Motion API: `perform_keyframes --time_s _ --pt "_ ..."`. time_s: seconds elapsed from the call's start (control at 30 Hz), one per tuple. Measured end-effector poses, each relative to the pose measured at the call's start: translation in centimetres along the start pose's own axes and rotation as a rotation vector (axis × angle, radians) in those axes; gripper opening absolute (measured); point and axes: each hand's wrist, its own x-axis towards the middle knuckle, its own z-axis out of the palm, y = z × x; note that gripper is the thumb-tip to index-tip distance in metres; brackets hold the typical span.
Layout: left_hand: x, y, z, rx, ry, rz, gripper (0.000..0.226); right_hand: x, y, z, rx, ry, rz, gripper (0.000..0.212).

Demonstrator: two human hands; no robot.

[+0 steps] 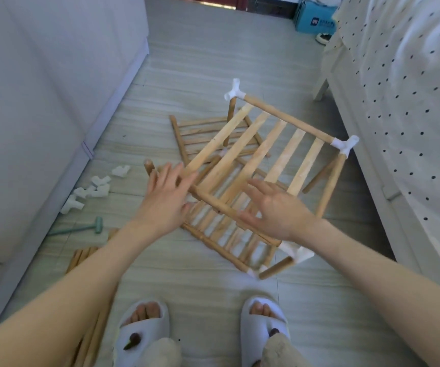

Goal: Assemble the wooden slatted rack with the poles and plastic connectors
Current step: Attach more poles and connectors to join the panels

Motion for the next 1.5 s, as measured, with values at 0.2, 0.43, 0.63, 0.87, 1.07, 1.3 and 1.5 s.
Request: perform_keyframes --time_s 0.2,0.43,0.63,0.87,1.07,1.3,1.5 --pt "1.6 -3.9 -0.7 0.113 -0.109 -0.123 0.055 1.8 -1.7 2.6 -0.174 0.009 -0.086 0.054" --pt "-1.0 -2.7 1.0 0.031 0.225 0.024 0.038 0.6 0.0 2.8 -0.159 -0.046 -0.077 0.055" --pt "-3.4 0.3 1.7 -0.105 0.243 0.056 0.032 -1.0 1.2 3.0 -0.139 -0.092 0.048 0.076" --pt "-5.4 3.8 2.3 -0.308 0.093 0.208 0.03 -2.0 2.9 2.2 0.022 -0.085 0.197 0.063" --pt "-6.1 5.6 1.8 -0.36 -0.142 0.243 0.042 -1.2 1.7 2.0 0.179 -0.091 0.283 0.039" --pt "-9.1 0.9 2.2 -0.464 -0.066 0.031 0.035 1.4 -4.1 1.5 0.034 0.073 -0.069 0.044" --pt "-13.4 -9.3 8.9 -0.361 -0.221 -0.492 0.036 2.9 -10.0 3.6 0.011 -0.128 -0.118 0.051"
